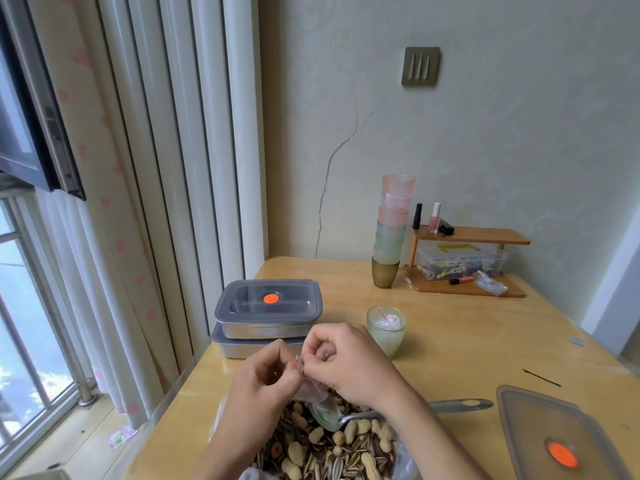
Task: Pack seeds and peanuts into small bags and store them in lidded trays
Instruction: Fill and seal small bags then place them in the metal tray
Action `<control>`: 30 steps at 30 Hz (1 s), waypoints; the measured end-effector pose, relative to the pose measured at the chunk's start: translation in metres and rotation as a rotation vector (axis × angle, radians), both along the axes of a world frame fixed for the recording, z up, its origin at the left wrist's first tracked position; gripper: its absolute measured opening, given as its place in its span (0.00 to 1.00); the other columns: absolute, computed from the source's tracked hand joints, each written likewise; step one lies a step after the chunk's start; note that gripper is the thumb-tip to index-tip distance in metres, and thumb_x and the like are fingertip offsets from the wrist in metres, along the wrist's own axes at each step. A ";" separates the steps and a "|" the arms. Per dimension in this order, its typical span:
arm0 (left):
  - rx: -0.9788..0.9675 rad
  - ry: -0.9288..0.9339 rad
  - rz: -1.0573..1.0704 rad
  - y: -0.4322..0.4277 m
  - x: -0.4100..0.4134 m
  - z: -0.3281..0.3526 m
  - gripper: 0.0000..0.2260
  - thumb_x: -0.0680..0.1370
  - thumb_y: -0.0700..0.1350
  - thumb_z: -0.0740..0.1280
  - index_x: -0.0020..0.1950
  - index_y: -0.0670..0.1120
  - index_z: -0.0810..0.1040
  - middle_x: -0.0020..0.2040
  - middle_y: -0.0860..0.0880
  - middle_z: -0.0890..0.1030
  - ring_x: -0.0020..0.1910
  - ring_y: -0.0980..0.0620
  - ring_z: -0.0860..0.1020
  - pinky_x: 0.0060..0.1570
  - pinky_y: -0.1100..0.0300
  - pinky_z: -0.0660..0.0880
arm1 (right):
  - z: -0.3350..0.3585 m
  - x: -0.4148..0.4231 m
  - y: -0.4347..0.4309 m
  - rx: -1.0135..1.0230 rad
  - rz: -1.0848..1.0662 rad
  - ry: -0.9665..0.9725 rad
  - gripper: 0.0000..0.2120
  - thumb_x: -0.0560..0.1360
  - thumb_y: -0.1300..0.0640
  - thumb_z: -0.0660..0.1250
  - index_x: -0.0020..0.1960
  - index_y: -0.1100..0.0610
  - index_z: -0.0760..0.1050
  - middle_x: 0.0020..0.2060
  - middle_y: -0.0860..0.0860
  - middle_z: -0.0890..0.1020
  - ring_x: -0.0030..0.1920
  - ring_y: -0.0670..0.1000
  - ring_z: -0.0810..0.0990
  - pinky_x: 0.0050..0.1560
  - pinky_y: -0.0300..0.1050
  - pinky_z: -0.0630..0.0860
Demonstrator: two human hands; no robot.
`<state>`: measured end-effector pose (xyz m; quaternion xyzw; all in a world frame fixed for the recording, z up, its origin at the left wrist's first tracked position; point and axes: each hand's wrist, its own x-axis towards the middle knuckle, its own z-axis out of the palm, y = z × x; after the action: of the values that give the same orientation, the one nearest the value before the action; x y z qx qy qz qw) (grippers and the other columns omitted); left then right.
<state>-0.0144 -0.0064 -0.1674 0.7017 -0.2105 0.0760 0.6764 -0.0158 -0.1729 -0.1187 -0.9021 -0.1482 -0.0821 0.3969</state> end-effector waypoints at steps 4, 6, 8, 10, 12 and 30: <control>0.156 -0.082 0.197 -0.001 0.002 -0.006 0.09 0.74 0.48 0.65 0.37 0.46 0.72 0.30 0.54 0.69 0.31 0.56 0.65 0.33 0.57 0.63 | 0.001 0.001 -0.001 -0.170 0.006 -0.100 0.04 0.74 0.57 0.68 0.41 0.50 0.76 0.33 0.46 0.80 0.35 0.49 0.78 0.40 0.47 0.80; 0.168 -0.096 0.254 -0.002 0.000 -0.005 0.11 0.79 0.41 0.66 0.37 0.47 0.72 0.29 0.54 0.69 0.31 0.57 0.66 0.32 0.59 0.63 | 0.002 -0.001 0.000 -0.184 0.072 -0.077 0.05 0.75 0.59 0.68 0.43 0.50 0.75 0.36 0.47 0.81 0.37 0.50 0.80 0.43 0.48 0.80; 0.202 -0.132 0.299 -0.002 -0.001 -0.003 0.13 0.79 0.36 0.66 0.36 0.47 0.71 0.28 0.54 0.69 0.30 0.58 0.65 0.31 0.63 0.61 | 0.004 -0.002 0.002 -0.207 0.089 -0.071 0.05 0.76 0.60 0.68 0.45 0.51 0.74 0.38 0.47 0.80 0.38 0.50 0.79 0.44 0.50 0.80; 0.266 -0.214 0.330 0.000 -0.001 -0.003 0.14 0.77 0.36 0.67 0.36 0.49 0.70 0.29 0.55 0.69 0.30 0.58 0.65 0.30 0.65 0.61 | 0.005 -0.003 0.002 -0.300 0.023 -0.114 0.07 0.77 0.61 0.65 0.47 0.50 0.70 0.40 0.46 0.78 0.39 0.50 0.78 0.44 0.53 0.79; 0.373 -0.341 0.323 0.001 -0.001 -0.002 0.11 0.75 0.43 0.66 0.36 0.53 0.67 0.32 0.56 0.68 0.31 0.57 0.66 0.31 0.66 0.62 | 0.009 -0.006 0.001 -0.407 -0.072 -0.163 0.08 0.78 0.61 0.63 0.49 0.49 0.67 0.44 0.46 0.77 0.42 0.52 0.77 0.44 0.53 0.78; 0.515 -0.514 0.370 0.004 0.006 -0.013 0.24 0.75 0.70 0.67 0.58 0.53 0.72 0.55 0.58 0.73 0.58 0.57 0.72 0.60 0.61 0.66 | -0.009 0.009 -0.006 0.176 -0.092 0.166 0.05 0.76 0.64 0.70 0.46 0.55 0.79 0.36 0.51 0.82 0.30 0.52 0.83 0.34 0.44 0.78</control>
<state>-0.0086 -0.0023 -0.1802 0.8323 -0.2551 0.3141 0.3790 -0.0064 -0.1788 -0.1277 -0.8732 -0.0657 -0.0381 0.4813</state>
